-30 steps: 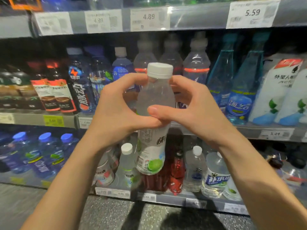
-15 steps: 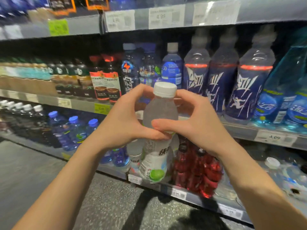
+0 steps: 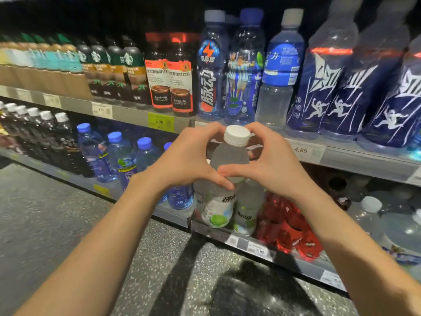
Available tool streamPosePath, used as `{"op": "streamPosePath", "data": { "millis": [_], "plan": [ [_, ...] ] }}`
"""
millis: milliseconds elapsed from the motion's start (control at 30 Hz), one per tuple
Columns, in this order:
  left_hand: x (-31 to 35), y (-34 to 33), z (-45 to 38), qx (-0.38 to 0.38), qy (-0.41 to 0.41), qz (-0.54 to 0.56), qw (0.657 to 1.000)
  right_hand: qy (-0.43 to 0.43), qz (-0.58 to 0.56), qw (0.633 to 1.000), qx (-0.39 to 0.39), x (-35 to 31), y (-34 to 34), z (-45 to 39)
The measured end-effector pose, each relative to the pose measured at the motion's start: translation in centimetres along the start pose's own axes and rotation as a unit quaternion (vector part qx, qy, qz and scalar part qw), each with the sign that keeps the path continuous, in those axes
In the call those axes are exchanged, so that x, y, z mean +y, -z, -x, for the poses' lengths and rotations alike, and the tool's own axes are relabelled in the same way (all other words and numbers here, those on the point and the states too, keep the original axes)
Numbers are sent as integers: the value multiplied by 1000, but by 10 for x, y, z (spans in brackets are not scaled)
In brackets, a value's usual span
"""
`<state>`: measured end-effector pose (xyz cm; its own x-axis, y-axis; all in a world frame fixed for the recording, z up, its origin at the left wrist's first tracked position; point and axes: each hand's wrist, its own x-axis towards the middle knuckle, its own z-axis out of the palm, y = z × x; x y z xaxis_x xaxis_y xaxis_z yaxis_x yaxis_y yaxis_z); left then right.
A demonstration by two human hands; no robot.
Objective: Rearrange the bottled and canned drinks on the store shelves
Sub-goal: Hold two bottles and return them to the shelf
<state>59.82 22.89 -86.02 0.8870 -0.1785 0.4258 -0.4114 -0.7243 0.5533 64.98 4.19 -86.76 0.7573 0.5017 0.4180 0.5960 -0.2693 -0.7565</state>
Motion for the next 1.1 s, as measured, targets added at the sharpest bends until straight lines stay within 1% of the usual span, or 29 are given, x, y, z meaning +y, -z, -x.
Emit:
{"op": "streamPosePath", "data": {
  "millis": [100,167,300,467,567,733,900,1000,1100],
  "plan": [
    [-19,-2,-1,-41,3,-20,999,-13,8,1000,17,14,-8,-1],
    [-38,1,-3,-53,17,-50,997,-13,29,999,29,22,-13,-1],
    [-72,-5,-3,-7,42,-125,991,-8,73,997,19,31,-18,-4],
    [-77,-24,-13,50,87,-141,985,-21,121,992,-2,43,-27,-4],
    [-73,-30,-16,58,107,-154,981,-23,149,988,-17,51,-36,-5],
    [-87,-40,-10,6,156,-194,969,-25,190,981,-27,59,-47,-5],
    [-96,-49,-4,-15,164,-173,971,-9,298,954,-23,57,-55,-7],
    [-103,-55,-7,-29,163,-197,966,-32,322,946,-21,61,-57,-9],
    [-108,-54,-9,-39,166,-185,968,-46,337,940,-25,71,-60,-11]
  ]
}}
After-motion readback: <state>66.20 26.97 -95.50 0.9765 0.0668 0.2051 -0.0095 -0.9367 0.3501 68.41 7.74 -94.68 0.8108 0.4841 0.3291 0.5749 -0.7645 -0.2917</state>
